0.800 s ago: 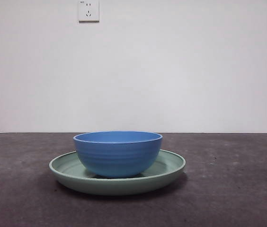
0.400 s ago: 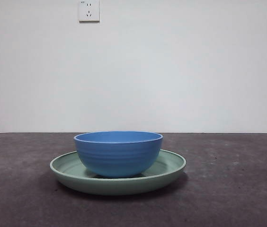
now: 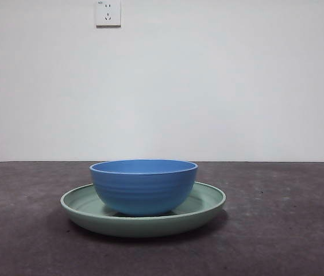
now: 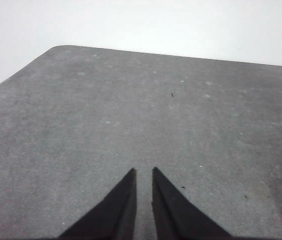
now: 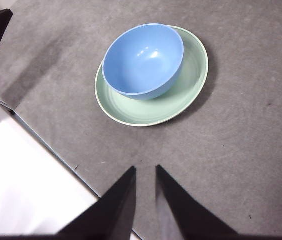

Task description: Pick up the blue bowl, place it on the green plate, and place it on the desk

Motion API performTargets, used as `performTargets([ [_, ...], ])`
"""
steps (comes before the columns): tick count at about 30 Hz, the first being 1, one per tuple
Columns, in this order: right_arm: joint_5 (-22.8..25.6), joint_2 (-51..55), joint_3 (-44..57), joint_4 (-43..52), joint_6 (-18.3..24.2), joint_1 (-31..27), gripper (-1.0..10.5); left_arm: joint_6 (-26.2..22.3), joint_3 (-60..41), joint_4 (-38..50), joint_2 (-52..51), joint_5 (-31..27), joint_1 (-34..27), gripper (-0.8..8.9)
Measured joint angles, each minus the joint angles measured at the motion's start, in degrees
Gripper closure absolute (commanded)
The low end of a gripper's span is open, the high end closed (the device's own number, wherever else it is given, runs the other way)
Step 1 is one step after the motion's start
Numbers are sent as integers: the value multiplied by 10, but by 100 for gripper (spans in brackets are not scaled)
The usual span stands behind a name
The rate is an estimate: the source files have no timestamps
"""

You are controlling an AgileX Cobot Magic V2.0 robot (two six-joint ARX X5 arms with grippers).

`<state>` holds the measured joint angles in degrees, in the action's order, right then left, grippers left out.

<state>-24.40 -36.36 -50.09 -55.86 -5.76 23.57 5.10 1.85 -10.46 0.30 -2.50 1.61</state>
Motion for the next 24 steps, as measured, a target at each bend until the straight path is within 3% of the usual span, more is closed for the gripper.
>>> performTargets([
  [10, 0, 30, 5, 12, 7, -23, 889, 0, 0, 0, 0, 0, 0, 762],
  [16, 7, 120, 125, 185, 63, -109, 889, 0, 0, 0, 0, 0, 0, 762],
  [20, 23, 199, 261, 339, 73, -170, 889, 0, 0, 0, 0, 0, 0, 762],
  [24, 42, 268, 384, 411, 75, -211, 889, 1, 0, 0, 0, 0, 0, 762],
])
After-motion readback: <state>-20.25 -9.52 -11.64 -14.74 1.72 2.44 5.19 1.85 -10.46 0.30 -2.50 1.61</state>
